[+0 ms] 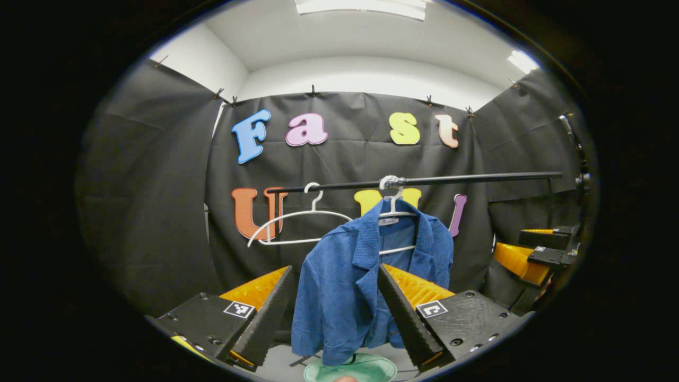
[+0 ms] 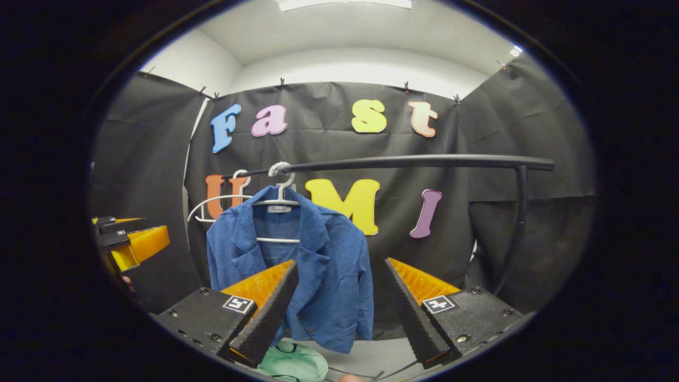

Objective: Grasp the clothes on the hanger with both hands and then place them into the laundry hamper below.

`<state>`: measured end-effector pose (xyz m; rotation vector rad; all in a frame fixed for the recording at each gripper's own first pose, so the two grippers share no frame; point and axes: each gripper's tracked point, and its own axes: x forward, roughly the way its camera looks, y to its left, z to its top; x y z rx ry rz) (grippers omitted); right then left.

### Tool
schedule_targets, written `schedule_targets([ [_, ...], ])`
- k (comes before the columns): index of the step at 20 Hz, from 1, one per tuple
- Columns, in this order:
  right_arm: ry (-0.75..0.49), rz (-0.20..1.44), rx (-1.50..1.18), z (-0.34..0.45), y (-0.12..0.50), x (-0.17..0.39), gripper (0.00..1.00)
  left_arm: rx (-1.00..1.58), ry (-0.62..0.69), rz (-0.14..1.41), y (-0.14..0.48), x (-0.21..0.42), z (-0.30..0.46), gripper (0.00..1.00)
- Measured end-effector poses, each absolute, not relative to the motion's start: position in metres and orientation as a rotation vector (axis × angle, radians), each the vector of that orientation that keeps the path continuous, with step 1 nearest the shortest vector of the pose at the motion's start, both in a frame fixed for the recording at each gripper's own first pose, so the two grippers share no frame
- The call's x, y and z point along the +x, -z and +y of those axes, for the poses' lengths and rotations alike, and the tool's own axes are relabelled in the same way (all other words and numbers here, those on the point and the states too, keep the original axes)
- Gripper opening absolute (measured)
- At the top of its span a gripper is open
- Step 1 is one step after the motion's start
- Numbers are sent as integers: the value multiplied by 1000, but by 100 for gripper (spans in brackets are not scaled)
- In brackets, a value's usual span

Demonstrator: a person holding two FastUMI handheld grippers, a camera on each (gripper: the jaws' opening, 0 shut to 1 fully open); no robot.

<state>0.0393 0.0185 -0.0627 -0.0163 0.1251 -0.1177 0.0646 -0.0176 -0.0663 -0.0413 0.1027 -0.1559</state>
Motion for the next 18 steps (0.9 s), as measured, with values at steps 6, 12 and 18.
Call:
schedule_targets([
  [6,113,203,-47,39,104,66,99,-76,215,156,107,82,-30,100],
  [12,25,269,-6,45,144,129,100,-72,204,207,145,114,-63,100],
  [18,-74,317,41,50,169,189,99,-88,170,244,174,166,-85,95],
])
